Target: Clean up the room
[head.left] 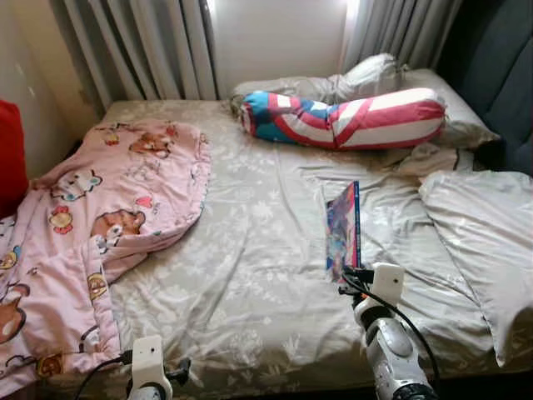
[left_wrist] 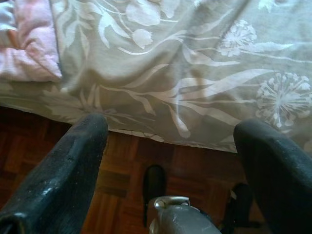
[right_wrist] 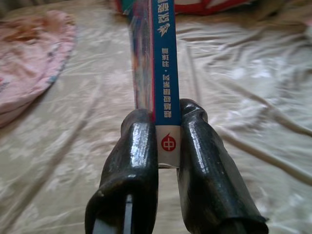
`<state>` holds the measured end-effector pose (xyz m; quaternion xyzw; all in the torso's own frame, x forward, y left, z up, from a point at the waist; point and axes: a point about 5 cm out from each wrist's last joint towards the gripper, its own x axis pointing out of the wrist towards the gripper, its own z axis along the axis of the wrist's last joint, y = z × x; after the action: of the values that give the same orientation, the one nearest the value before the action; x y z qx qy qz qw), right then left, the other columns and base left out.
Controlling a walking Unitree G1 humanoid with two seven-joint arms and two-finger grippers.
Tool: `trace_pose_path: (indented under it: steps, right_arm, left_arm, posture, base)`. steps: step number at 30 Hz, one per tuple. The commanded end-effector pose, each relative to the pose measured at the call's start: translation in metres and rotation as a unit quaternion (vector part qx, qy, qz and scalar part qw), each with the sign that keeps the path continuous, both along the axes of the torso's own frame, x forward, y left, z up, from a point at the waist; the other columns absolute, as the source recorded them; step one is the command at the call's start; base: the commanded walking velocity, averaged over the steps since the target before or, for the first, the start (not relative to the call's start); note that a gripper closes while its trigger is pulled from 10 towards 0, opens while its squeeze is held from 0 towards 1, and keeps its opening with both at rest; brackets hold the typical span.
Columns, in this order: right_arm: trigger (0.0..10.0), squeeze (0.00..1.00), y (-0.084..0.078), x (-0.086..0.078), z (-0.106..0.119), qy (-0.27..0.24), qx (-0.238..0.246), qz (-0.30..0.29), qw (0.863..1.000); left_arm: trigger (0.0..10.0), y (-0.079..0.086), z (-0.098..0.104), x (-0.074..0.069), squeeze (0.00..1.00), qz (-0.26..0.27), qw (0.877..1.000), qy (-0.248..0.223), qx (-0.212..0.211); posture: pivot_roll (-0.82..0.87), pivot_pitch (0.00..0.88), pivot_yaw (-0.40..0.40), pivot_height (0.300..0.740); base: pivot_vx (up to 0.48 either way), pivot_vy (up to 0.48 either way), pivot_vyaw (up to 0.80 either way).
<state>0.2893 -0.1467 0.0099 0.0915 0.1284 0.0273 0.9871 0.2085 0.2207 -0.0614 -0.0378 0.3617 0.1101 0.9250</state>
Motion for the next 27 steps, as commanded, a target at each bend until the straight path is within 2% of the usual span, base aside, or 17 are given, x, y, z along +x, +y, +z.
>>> trace_pose_path:
  steps: [1,22,27]
  right_arm:
    - [10.0,0.00,-0.0023,0.0076,0.0105,-0.027,-0.007,-0.001,1.000]
    - [10.0,0.00,-0.0042,0.0078,0.0104,-0.026,-0.013,-0.001,1.000]
    - [10.0,0.00,-0.0049,0.0083,0.0108,-0.025,-0.013,-0.002,1.000]
  left_arm:
    - [10.0,-0.0009,-0.0032,-0.0046,0.00,-0.009,1.000,0.011,0.001]
    - [10.0,-0.0037,-0.0031,-0.0033,0.00,-0.016,1.000,0.011,0.000]
    - [10.0,-0.0037,-0.0032,-0.0033,0.00,-0.016,1.000,0.012,-0.002]
  posture:
    - [-0.03,0.000,-0.032,0.730]
    - [-0.03,0.008,-0.039,0.730]
    - [-0.03,0.020,-0.040,0.730]
  base:
    - [0.000,-0.334,0.00]
    - [0.000,-0.331,0.00]
    - [0.000,-0.051,0.00]
